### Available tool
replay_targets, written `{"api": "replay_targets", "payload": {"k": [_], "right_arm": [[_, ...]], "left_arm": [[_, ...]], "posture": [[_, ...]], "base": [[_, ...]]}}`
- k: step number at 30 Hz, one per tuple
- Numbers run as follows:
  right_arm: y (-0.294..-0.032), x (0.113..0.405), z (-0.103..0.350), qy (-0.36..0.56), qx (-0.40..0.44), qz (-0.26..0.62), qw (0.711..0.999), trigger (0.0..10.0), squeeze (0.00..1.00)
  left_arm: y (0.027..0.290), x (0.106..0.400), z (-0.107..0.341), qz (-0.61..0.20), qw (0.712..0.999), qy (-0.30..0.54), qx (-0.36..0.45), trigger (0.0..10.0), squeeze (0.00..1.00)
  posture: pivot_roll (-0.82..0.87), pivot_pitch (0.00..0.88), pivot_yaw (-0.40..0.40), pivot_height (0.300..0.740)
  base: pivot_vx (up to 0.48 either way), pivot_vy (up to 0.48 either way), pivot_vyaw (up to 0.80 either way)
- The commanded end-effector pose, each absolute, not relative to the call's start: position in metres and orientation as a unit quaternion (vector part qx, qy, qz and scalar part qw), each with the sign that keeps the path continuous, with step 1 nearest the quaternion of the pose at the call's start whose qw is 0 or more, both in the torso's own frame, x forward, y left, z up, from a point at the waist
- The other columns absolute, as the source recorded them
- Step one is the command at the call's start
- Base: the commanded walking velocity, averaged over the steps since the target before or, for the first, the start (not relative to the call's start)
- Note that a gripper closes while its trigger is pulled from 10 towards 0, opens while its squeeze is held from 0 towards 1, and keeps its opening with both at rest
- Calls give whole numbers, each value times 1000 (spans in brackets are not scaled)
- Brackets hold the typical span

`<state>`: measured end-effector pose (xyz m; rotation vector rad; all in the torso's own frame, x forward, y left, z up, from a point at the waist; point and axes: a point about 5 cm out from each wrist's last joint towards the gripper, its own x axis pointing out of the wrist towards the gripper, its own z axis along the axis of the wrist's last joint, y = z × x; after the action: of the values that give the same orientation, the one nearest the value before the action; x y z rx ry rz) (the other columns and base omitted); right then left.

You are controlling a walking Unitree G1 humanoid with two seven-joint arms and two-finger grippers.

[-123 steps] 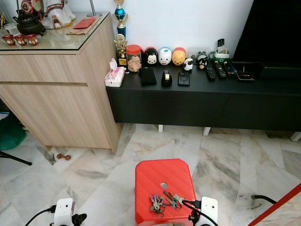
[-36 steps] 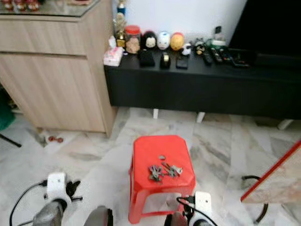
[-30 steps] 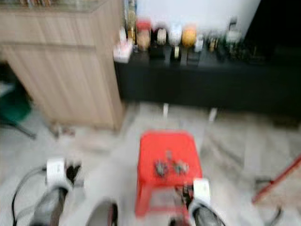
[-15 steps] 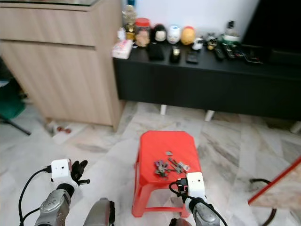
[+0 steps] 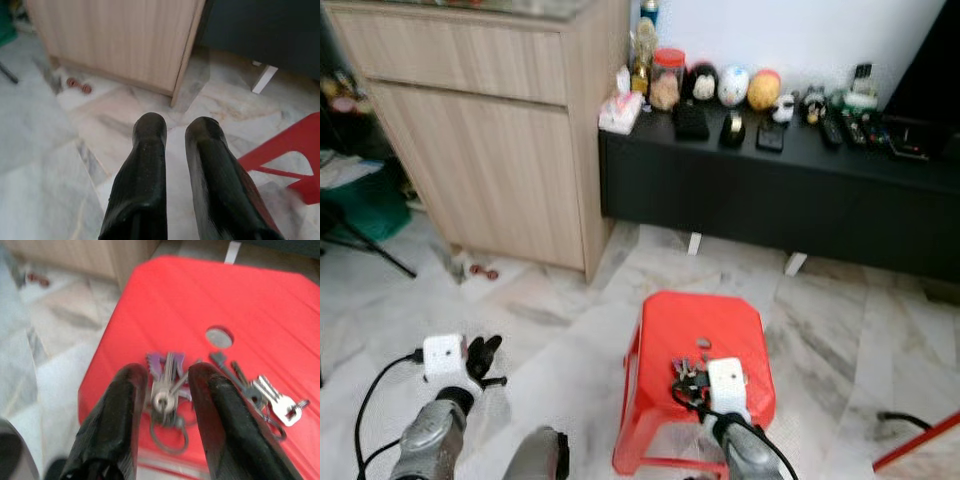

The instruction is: Hang keys on a hook

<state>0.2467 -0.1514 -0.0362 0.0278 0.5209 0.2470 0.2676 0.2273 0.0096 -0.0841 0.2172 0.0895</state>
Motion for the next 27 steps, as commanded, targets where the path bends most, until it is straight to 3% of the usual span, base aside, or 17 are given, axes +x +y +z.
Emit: {"api": "replay_targets", "payload": {"k": [1,7,11,27], "right_arm": [[-163,243,-39,267,7,110,957,10000,0],[-162,240,-42,281,5,119,952,10000,0],[-161,239,-42,285,7,124,950,10000,0],[-154,231,-43,316,-69,324,889,10000,0]], "left_arm": [[219,270,10,32,993,106,-48,10000,0],[218,269,9,32,993,109,-45,10000,0],[218,269,9,33,993,108,-45,10000,0],[219,266,6,34,992,116,-44,10000,0]], "posture": [[159,68,-66,639],[159,69,-67,639],[159,69,-67,639],[156,76,-68,639]], "base": [[315,0,0],[332,0,0],[0,0,0],[0,0,0]]}}
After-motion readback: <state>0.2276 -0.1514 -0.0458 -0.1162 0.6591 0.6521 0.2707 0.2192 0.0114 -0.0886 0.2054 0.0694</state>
